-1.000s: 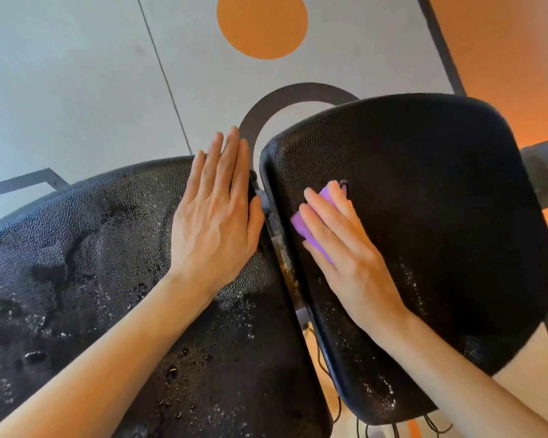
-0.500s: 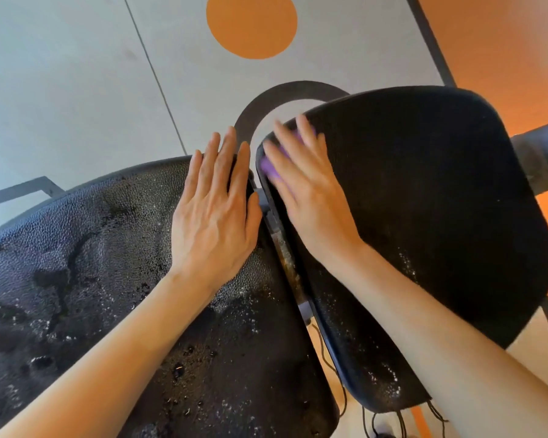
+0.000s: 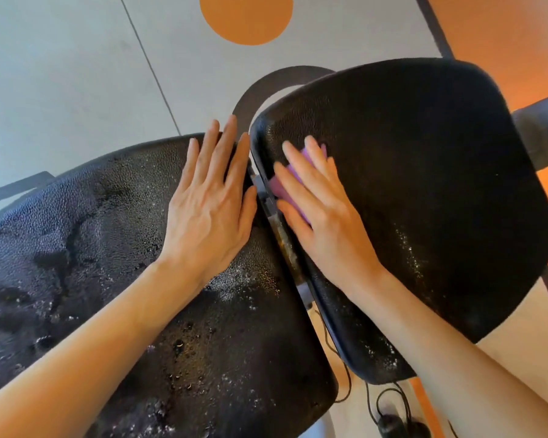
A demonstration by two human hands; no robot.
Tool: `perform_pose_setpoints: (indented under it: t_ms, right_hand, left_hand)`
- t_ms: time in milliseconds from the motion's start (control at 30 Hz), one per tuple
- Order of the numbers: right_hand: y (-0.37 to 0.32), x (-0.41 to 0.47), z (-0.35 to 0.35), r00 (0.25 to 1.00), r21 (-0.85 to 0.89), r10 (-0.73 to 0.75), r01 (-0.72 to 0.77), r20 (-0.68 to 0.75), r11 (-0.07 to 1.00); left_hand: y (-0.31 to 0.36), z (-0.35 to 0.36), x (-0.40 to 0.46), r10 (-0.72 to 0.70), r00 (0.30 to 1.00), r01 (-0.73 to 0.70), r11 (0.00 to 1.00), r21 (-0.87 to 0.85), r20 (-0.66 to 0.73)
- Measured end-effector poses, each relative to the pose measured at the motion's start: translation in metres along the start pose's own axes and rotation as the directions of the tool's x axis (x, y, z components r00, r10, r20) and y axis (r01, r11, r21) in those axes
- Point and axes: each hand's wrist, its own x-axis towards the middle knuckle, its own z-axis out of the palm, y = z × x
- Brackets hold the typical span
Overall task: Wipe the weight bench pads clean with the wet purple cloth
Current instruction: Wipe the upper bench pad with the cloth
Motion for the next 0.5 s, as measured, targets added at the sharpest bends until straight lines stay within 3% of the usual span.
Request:
perform_pose_setpoints:
  t_ms: [100,300,400,500]
  right_hand:
    - [-0.001,-0.074,-0.018,0.993,0.002,0.034,-0.035,0.111,0.999]
    - [-0.015,0.029,0.007,0.996,-0.019,0.081,-0.082,-0.030,0.996]
    - [-0.004,-0.039,-0.005,0.997,-0.104,-0.030,0.037,0.068,0.994]
    - [-0.003,-0.081,-0.017,0.988,-0.100,-0.003,0.018,0.153,0.995]
  left_hand:
    - [0.009,-0.003,-0.016,0.006,1.000,-0.005,0.999,-0.035,0.029]
    - [0.018,0.006,-0.029,-0.027,0.999,0.029,0.998,-0.053,0.043]
    - [0.018,0.008,-0.028,-0.027,0.999,0.029,0.998,-0.055,0.037]
    - [0.018,0.007,-0.029,-0.029,0.999,0.031,0.999,-0.040,0.036]
